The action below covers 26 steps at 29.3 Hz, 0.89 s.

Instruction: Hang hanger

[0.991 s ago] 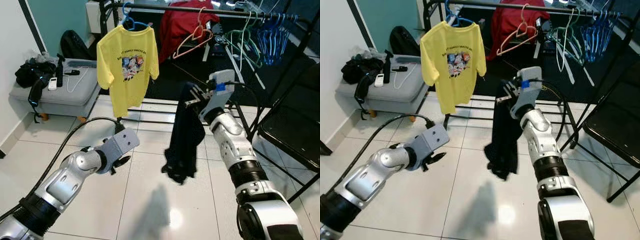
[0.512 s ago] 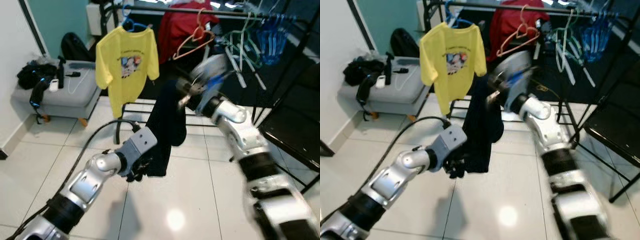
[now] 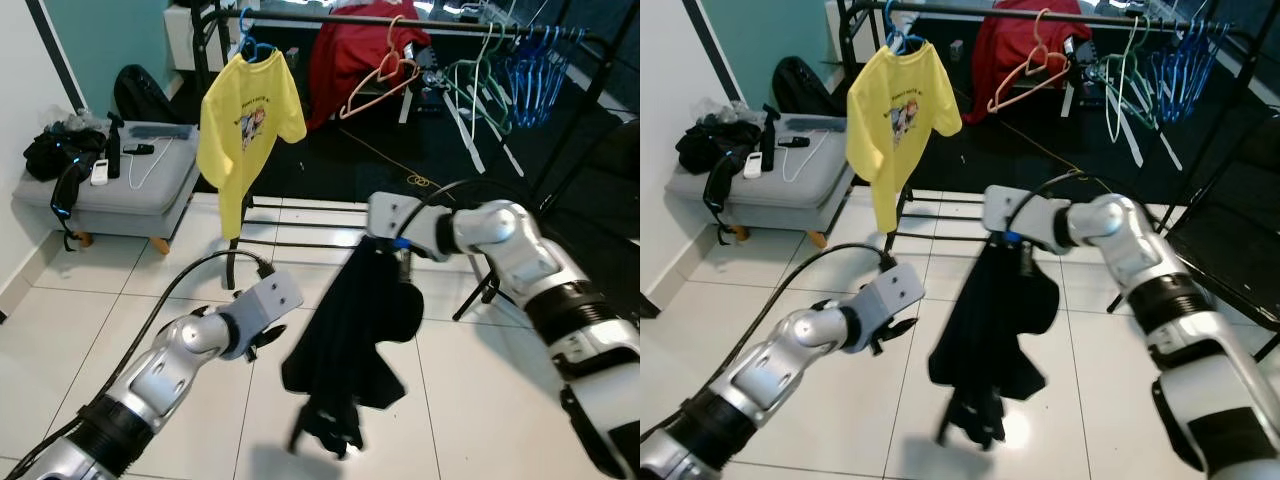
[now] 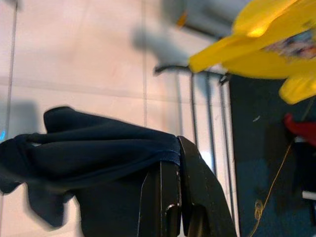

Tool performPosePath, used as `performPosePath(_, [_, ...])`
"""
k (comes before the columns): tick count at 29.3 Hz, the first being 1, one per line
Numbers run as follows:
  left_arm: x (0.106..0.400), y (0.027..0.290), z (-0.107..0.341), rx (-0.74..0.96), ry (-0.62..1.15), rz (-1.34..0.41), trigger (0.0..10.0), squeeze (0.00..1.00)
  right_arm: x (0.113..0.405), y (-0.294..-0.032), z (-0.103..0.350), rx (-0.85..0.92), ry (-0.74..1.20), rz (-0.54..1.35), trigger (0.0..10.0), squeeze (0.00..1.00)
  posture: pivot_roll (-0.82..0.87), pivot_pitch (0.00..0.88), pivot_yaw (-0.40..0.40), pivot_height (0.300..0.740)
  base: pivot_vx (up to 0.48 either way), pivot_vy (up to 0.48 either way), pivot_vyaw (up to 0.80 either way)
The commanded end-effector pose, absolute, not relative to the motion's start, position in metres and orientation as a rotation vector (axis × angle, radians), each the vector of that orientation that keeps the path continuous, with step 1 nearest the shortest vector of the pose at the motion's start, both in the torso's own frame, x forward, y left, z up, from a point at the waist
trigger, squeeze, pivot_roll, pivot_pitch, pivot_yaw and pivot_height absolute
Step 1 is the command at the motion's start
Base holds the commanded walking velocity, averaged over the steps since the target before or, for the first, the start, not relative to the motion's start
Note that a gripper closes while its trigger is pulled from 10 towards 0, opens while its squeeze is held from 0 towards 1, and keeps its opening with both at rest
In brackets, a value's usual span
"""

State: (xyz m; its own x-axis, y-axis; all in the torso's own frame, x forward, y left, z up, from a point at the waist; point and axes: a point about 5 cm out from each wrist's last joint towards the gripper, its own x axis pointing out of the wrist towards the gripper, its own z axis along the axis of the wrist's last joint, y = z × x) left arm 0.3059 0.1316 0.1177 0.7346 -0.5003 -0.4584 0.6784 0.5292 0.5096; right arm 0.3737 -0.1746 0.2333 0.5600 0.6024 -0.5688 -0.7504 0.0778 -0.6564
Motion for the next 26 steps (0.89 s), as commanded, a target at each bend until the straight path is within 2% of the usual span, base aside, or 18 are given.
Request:
performPosePath(1, [0.303, 0.14, 0.113, 0.738, 0.297, -0.709, 10.0, 0.0, 0.376, -0.178, 0.246, -1.134, 0.142, 1.008, 0.0, 0.0, -0.06, 0.108, -0.052, 0.74, 0.0, 0.0, 0.0])
performPosePath(26, [0.301, 0.135, 0.111, 0.759, 0.308, -0.738, 10.0, 0.0, 0.381, -0.192, 0.256, -1.06, 0.173, 1.001, 0.0, 0.0, -0.07, 0.119, -0.06, 0.74, 0.0, 0.0, 0.0])
